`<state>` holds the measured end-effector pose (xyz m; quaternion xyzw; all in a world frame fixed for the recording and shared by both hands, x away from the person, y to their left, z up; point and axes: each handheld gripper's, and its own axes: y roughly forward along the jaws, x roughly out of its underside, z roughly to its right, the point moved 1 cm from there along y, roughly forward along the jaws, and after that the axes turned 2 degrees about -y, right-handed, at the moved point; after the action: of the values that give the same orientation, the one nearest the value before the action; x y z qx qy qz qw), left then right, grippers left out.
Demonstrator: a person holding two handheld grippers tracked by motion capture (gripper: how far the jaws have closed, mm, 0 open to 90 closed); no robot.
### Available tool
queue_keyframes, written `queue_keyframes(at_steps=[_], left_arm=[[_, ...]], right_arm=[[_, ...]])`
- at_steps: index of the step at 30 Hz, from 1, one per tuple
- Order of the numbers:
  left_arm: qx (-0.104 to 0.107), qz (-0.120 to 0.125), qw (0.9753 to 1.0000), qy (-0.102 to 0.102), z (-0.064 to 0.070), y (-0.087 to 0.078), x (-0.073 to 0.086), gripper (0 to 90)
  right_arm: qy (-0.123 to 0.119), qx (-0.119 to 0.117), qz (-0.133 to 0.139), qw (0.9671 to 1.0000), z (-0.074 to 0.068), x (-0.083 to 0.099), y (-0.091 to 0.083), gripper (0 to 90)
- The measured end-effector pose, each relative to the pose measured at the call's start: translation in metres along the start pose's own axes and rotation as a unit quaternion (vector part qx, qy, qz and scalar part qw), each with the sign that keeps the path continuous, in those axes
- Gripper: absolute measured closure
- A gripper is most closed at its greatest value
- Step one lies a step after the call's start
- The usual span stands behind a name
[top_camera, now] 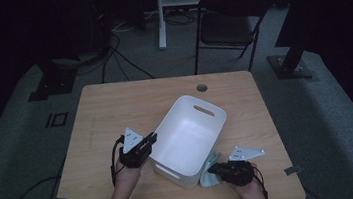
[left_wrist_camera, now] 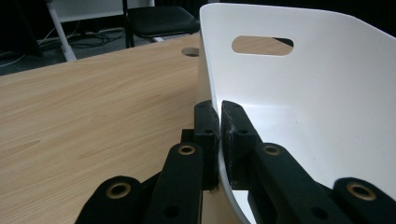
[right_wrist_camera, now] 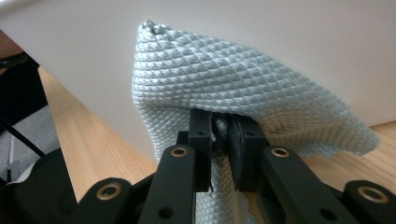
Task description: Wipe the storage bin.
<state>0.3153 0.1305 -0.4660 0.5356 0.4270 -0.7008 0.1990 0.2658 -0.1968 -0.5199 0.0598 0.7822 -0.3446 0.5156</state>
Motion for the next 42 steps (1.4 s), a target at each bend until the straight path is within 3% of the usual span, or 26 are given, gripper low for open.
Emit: queue_keyframes(at_steps=[3, 10, 14, 19, 26, 29, 35, 42], left_arm=[[0.001, 0.001, 1.0000, -0.004, -0.001, 0.000, 0.000, 86.1], [0.001, 0.002, 1.0000, -0.007, 0.000, 0.001, 0.000, 86.1], [0.001, 0.001, 1.0000, -0.006, 0.000, 0.001, 0.000, 86.0], [0.003, 0.000, 1.0000, -0.006, 0.000, 0.001, 0.000, 86.1], [0.000, -0.004, 1.0000, 0.004, 0.002, 0.001, -0.001, 86.1], [0.001, -0.002, 1.0000, 0.008, 0.002, 0.001, 0.000, 86.0], [0.001, -0.002, 1.0000, 0.008, 0.003, 0.001, 0.000, 86.0], [0.003, -0.003, 1.0000, 0.007, 0.003, 0.001, 0.000, 86.1]], right_arm=[[-0.008, 0.001, -0.005, 1.0000, -0.005, -0.001, -0.002, 82.3], [-0.032, -0.040, 0.021, 0.9985, -0.026, -0.010, -0.013, 82.9], [-0.042, -0.055, 0.053, 0.9962, -0.037, -0.017, -0.021, 67.2], [-0.067, -0.020, 0.057, 0.9959, -0.048, -0.019, -0.021, 56.9], [-0.059, -0.016, 0.062, 0.9962, -0.053, -0.020, -0.019, 44.7], [-0.067, 0.001, 0.060, 0.9960, -0.053, -0.020, -0.018, 51.9], [-0.089, 0.015, 0.056, 0.9944, -0.051, -0.017, -0.017, 52.1], [-0.072, 0.002, 0.040, 0.9966, -0.040, -0.010, -0.011, 51.6]])
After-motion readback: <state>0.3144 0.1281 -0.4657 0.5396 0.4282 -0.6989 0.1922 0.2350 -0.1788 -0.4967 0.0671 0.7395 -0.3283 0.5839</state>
